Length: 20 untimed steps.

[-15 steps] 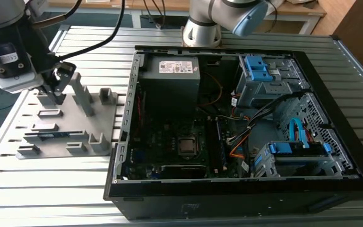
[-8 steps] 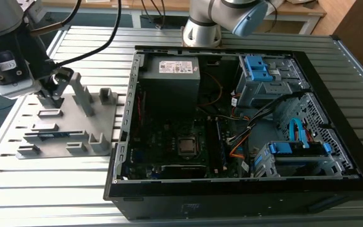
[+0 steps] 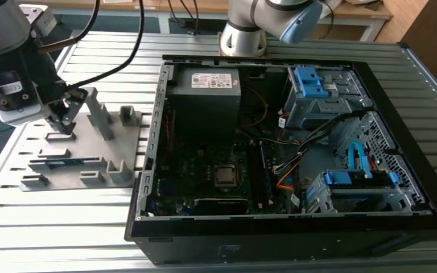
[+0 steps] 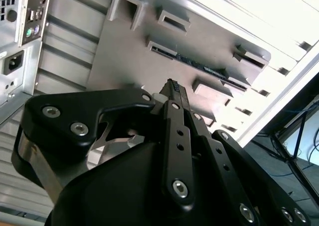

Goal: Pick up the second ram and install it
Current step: 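Reach for the second ram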

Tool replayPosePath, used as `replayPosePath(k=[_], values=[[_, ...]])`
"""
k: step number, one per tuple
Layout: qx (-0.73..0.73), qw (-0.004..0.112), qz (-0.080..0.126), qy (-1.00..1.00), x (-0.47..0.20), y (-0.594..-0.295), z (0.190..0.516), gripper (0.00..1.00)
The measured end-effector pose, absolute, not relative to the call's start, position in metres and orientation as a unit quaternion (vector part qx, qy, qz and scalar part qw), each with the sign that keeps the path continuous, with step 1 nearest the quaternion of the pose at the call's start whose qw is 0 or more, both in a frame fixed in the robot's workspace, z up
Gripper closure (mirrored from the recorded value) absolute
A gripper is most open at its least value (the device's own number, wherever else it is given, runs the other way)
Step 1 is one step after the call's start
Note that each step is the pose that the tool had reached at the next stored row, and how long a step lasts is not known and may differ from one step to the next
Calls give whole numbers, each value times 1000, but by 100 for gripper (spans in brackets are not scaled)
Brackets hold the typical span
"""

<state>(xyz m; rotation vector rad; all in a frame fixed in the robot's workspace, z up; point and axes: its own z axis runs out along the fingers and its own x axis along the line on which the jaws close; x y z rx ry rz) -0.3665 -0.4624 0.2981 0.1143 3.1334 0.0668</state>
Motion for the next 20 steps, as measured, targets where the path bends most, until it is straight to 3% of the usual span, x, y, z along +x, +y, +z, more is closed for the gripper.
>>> replayPosePath(k=[20], values=[[17, 1, 21, 1000, -394, -462, 262, 90]])
